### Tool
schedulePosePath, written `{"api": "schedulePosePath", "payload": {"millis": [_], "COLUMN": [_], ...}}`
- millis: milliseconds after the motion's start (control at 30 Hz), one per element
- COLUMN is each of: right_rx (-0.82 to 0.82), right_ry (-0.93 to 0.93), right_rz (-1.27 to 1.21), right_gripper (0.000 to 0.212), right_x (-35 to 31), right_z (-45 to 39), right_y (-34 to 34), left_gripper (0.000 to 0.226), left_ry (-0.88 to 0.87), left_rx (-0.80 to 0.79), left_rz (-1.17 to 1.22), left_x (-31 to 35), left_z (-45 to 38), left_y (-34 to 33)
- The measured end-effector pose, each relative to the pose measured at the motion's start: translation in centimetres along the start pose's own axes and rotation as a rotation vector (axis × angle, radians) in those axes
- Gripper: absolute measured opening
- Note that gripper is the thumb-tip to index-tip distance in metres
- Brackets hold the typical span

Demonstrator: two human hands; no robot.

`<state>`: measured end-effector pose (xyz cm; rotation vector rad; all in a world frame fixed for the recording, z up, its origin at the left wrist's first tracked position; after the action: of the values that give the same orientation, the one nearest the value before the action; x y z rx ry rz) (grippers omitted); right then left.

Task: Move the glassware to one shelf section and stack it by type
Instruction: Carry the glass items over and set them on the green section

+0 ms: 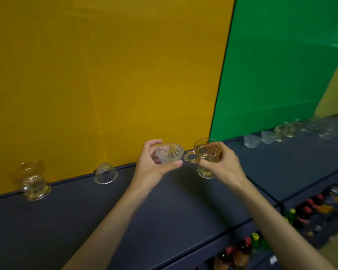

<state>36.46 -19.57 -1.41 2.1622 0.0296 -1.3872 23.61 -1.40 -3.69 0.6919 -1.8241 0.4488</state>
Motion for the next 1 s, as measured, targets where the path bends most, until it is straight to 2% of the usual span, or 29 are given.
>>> {"api": "schedulePosePath", "payload": {"millis": [233,700,1000], "right_rx": [0.068,0.136,0.140], "right_ry": [-0.030,-0.067,-0.072], "right_rz": [-0.063,-0.091,-0.087], "right_gripper": [0.045,0.044,0.039], "right_x": [5.1,17.7,24.5], "right_z": [0.9,0.4,-2.5], "right_y": [9.0,30.9,39.6], "left_gripper": [0.075,0.066,0.066], "left_ry": [-0.026,0.012,0.099], "left_rx": [-0.119,-0.092,-0.068], "left_rz": [-0.079,-0.062,-0.118], "left_x": [0.6,1.7,-0.7], "left_z": [0.3,1.2,-0.5], "left_y": [-10.2,-34.6,-45.4]}}
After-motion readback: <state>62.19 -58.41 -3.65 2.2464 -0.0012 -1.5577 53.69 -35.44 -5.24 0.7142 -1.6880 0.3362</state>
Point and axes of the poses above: each hand's wrist, its own z-axis away from the middle knuckle, its own y-axis out of the back of the hand, x = y × z, the point moved 3 cm from there along -z, towards the middle knuckle, and after that the axes turned 1 degree about -y, right-handed, at the moved point
